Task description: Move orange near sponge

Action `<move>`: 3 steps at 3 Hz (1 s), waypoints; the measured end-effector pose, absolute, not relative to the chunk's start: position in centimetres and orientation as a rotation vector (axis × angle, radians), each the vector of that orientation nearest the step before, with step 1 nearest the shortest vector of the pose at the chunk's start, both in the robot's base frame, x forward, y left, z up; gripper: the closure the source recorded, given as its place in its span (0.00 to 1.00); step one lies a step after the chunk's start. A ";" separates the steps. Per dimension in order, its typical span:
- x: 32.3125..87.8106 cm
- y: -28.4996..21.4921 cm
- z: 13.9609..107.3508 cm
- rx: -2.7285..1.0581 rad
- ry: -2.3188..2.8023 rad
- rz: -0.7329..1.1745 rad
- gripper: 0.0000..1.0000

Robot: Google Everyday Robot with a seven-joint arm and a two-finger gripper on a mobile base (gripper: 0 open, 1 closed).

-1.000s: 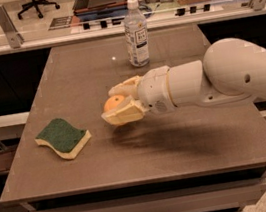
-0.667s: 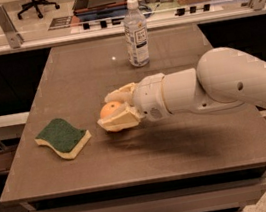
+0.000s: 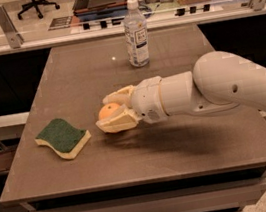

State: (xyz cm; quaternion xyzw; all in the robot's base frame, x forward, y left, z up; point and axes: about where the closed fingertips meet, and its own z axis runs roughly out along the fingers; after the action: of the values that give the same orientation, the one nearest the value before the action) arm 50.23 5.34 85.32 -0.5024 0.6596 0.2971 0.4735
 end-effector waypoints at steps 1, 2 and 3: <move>50.2 5.3 85.4 -1.229 1.614 0.727 0.59; 50.2 5.4 85.4 -1.230 1.614 0.727 0.36; 50.2 5.4 85.4 -1.230 1.614 0.727 0.13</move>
Offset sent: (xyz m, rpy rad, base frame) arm 0.0000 0.0001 0.0005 0.0000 0.0000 0.0001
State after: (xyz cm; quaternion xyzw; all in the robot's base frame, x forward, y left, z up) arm 50.22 5.36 85.43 -0.5026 0.6595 0.2971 0.4735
